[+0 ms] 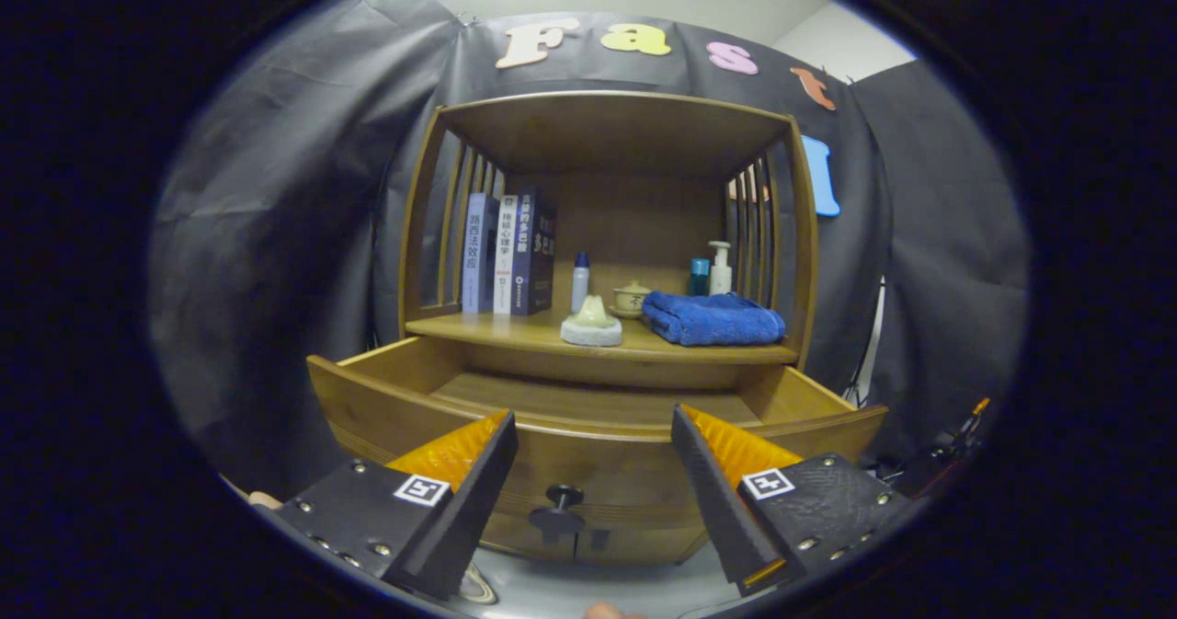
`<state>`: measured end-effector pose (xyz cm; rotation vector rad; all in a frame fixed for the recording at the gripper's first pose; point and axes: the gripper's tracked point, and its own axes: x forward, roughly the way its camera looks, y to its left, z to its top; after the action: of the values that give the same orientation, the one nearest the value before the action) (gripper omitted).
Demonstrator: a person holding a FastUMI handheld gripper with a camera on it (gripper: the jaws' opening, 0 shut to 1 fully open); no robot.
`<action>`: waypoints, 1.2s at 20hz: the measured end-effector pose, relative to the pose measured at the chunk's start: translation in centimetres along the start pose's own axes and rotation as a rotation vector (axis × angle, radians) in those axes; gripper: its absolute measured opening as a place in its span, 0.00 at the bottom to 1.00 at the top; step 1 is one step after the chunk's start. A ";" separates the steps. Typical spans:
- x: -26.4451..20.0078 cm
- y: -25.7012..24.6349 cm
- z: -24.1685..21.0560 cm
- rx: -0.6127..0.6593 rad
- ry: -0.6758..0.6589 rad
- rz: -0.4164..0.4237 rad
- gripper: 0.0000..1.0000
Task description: Pull open the drawer, take out the items inside it, and place them on the countertop above the cabinet.
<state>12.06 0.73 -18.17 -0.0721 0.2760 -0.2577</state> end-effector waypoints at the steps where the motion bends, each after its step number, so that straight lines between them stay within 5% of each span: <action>1: 0.1 -0.2 -0.4 0.005 0.013 -0.005 1.00; 24: 1.4 -1.6 -1.3 0.006 0.051 -0.095 0.98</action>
<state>12.61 -1.26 -19.60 -0.0732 0.3225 -0.3547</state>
